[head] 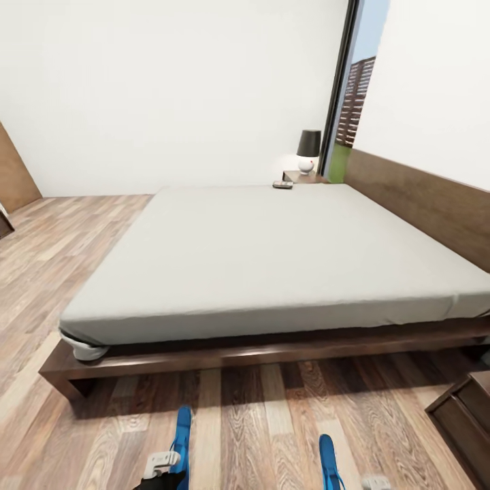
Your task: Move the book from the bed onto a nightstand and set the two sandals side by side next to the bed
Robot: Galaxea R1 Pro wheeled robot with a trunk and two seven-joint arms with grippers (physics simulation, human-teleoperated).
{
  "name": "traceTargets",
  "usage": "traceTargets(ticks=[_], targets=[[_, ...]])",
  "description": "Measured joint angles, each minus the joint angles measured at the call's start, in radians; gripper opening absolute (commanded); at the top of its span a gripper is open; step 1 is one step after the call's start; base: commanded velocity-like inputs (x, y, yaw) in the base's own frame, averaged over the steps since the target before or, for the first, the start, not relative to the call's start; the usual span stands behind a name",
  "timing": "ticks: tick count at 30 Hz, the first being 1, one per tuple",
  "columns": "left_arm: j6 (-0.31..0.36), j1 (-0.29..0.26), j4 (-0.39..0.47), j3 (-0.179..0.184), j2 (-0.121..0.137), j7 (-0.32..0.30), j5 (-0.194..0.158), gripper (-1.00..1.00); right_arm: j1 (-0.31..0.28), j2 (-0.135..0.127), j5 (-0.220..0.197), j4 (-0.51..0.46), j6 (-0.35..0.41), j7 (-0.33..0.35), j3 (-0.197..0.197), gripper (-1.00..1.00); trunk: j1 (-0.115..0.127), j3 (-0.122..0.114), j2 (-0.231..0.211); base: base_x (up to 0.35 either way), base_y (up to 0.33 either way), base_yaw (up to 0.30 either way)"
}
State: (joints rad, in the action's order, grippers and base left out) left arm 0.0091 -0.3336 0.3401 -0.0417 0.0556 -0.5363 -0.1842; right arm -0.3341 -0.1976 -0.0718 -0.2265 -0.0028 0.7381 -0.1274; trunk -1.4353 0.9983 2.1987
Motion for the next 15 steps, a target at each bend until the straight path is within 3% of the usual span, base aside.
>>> traceTargets(ticks=[5, 15], targets=[[0.0, 0.0, 0.0, 0.0, 0.0, 0.0, 0.0, -1.0, 0.0, 0.0, -0.001, 0.0, 0.0, 0.002, 0.0, -1.0, 0.0, 0.0, 0.0, 0.0, 0.0, 0.215], [0.0, 0.0, 0.0, 0.0, 0.0, 0.0, 0.0, -1.0, 0.001, -0.001, -0.002, 0.0, 0.0, 0.006, 0.0, -1.0, 0.0, 0.0, 0.0, 0.0, 0.0, 0.014]])
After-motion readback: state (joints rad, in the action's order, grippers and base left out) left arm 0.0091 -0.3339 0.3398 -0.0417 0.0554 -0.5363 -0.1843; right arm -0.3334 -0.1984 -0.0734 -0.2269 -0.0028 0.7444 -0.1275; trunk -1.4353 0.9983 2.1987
